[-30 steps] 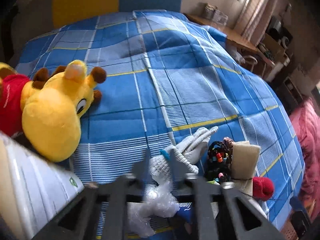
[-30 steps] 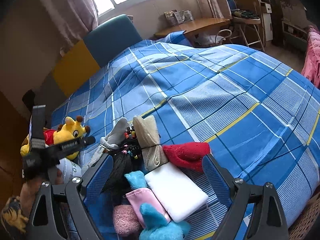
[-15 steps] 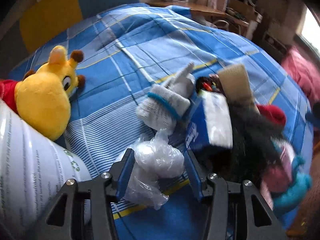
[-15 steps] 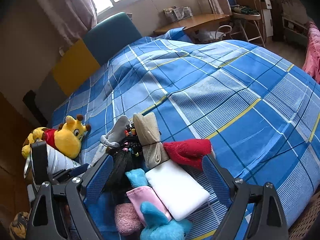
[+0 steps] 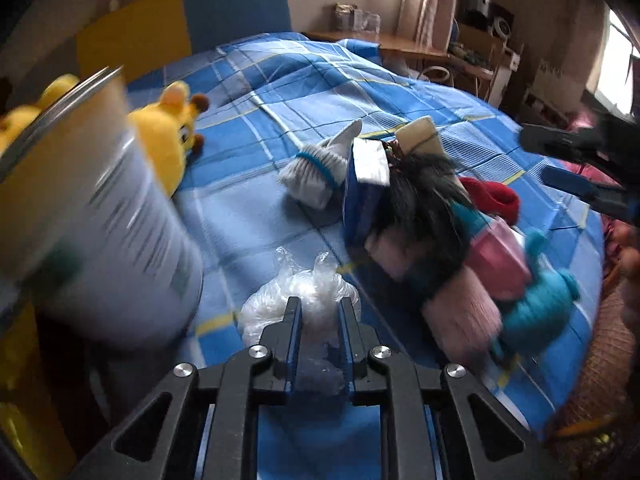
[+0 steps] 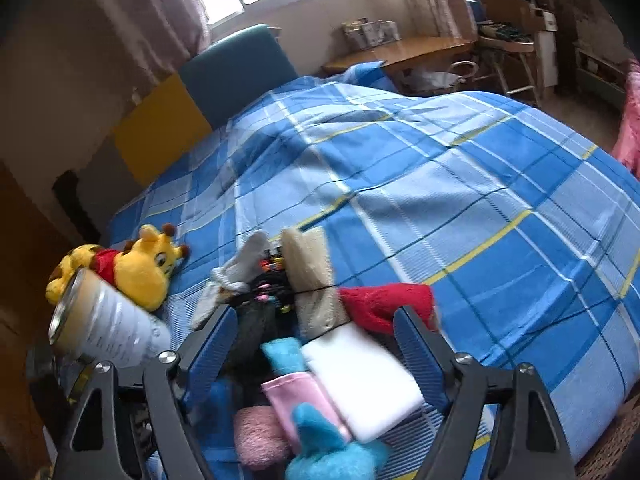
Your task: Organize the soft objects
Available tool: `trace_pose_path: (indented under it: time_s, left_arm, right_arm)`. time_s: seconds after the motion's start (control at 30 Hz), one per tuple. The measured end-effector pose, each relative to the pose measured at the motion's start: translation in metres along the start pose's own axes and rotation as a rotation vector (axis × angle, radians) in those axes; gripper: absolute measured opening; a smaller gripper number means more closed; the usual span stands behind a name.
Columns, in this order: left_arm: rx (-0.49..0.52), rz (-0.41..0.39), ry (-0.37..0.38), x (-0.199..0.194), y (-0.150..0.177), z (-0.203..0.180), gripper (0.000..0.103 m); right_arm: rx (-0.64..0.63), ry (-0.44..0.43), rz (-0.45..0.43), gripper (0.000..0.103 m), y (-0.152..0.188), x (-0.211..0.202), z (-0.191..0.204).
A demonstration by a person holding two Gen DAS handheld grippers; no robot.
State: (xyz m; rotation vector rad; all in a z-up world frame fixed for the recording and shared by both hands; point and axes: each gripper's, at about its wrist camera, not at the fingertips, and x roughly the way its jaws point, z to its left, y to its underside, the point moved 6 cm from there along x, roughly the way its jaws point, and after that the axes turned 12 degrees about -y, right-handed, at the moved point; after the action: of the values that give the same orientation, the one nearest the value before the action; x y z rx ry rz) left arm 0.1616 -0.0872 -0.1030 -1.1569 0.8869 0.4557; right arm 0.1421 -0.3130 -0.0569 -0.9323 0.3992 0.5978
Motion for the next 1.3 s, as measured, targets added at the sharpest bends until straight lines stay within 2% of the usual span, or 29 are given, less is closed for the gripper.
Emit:
trace_pose_path:
  time_s: [0.03,0.2,0.33,0.5,0.57,0.73,0.8,0.83,0.93,1.1,1.17,1.3]
  left_arm:
    - [-0.016,0.001,0.008,-0.005,0.006,0.001,0.017]
    - [-0.094,-0.040,0.061,-0.040,0.029,0.014,0.017]
    - [-0.133,-0.086,0.093,-0.065,0.038,0.024,0.017]
    - [-0.172,-0.116,0.121,-0.081,0.045,0.034,0.017]
    - [-0.188,-0.119,0.132,-0.086,0.050,0.039,0.017]
    - [-0.223,-0.114,0.151,-0.092,0.060,0.049,0.017]
    - [-0.237,-0.113,0.150,-0.094,0.064,0.053,0.017]
    - [-0.246,-0.113,0.148,-0.096,0.066,0.056,0.017]
    - [-0.287,-0.119,0.143,-0.102,0.071,0.068,0.017]
    - [-0.424,-0.124,0.104,-0.114,0.078,0.116,0.017]
    - [-0.536,-0.112,0.059,-0.111,0.081,0.154,0.017]
    - [-0.685,-0.054,-0.030,-0.089,0.086,0.217,0.017]
  right_arm:
    - [0.003,-0.018,0.011,0.070,-0.001,0.002,0.004]
    - [0.013,-0.111,0.085,0.070,-0.021,0.031,0.030]
    - [0.081,-0.154,0.226,0.070,-0.040,0.089,0.045]
    - [0.108,0.004,0.387,0.072,-0.041,0.159,0.044]
    - [0.137,0.041,0.448,0.073,-0.035,0.180,0.040]
    - [0.181,0.074,0.485,0.073,-0.028,0.213,0.038]
    - [0.131,0.099,0.503,0.072,-0.020,0.224,0.040]
    - [0.095,0.117,0.512,0.061,-0.017,0.229,0.042]
    - [-0.037,0.164,0.497,0.055,-0.011,0.233,0.050]
    - [-0.109,0.155,0.541,0.055,-0.008,0.236,0.052]
    - [-0.094,0.134,0.555,0.056,-0.010,0.235,0.048]
    - [-0.115,0.137,0.578,0.056,-0.009,0.237,0.048]
